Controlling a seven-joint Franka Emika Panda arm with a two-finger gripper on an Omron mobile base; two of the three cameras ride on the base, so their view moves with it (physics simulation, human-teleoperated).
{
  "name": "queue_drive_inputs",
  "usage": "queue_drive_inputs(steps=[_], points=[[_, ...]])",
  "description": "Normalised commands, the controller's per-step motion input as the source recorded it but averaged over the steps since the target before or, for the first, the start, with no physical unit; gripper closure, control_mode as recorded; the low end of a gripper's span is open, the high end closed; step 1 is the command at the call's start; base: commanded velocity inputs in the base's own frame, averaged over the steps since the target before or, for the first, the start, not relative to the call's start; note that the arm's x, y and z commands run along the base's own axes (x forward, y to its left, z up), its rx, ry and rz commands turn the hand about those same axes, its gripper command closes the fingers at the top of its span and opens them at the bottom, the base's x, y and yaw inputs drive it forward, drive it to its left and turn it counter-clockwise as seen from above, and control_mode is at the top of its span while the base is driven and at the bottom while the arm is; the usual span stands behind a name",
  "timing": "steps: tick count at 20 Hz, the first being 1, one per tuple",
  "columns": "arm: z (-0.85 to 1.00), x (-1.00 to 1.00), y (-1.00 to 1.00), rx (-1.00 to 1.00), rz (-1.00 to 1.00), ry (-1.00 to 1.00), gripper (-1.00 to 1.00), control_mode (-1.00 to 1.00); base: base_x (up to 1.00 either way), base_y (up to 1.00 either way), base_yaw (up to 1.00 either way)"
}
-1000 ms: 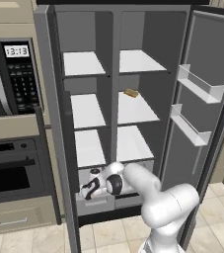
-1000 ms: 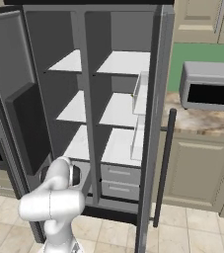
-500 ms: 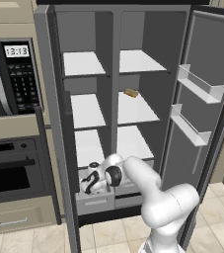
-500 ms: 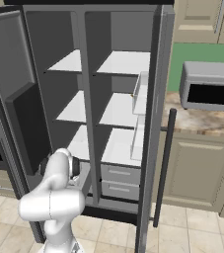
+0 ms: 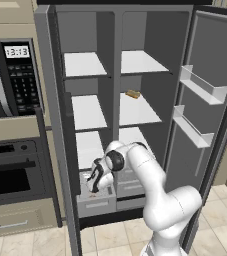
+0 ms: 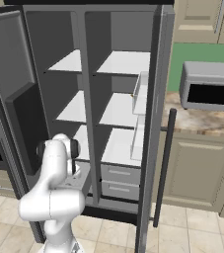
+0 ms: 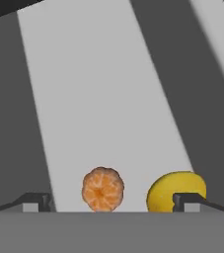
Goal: Take the lemon and tangerine from the fridge shelf and place them in the freezer drawer to begin freezing them.
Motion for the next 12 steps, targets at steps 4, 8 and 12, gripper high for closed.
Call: queue_drive_inputs(steps=[4,8,12], points=[[0.45,-0.47,-0.32,0.0,0.0,-0.2,-1.0,-1.0,0.0,0.0,0.0],[0.64,-0.5,-0.25,0.0,0.0,-0.18,-1.0,-1.0,0.0,0.0,0.0],[0.77,-0.4,-0.13,0.0,0.0,-0.13,-1.0,-1.0,0.0,0.0,0.0]])
